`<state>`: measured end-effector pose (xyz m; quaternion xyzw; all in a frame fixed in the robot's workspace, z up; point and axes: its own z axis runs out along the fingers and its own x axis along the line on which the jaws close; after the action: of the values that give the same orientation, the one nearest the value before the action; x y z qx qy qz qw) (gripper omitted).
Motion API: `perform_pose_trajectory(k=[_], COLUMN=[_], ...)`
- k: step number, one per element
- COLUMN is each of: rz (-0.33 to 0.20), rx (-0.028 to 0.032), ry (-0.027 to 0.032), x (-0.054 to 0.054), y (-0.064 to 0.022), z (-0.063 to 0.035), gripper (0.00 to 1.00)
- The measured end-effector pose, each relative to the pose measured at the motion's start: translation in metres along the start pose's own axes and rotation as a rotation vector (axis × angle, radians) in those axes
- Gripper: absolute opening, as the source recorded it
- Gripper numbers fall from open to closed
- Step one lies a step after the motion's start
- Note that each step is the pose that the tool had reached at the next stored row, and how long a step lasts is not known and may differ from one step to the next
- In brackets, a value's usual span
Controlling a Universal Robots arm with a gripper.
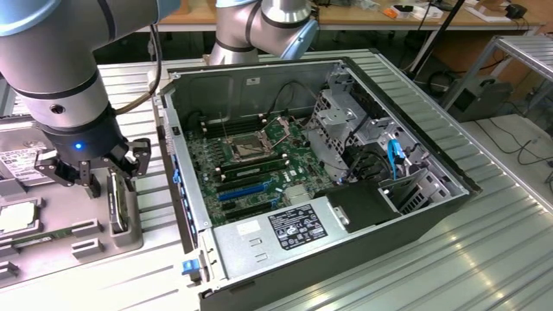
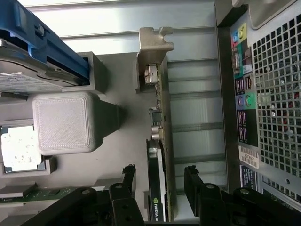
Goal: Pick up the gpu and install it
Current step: 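Pick up the gpu and move the gpu toward the slot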
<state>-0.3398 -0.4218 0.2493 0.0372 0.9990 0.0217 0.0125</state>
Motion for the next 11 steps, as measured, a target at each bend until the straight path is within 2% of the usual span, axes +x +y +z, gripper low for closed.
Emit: perform_pose_trajectory(k=[11], rz=[0.0], rx=[0.0], ry=[-0.0001], x=[0.0002], y=[-0.0001], z=[0.0022], gripper=[0.54])
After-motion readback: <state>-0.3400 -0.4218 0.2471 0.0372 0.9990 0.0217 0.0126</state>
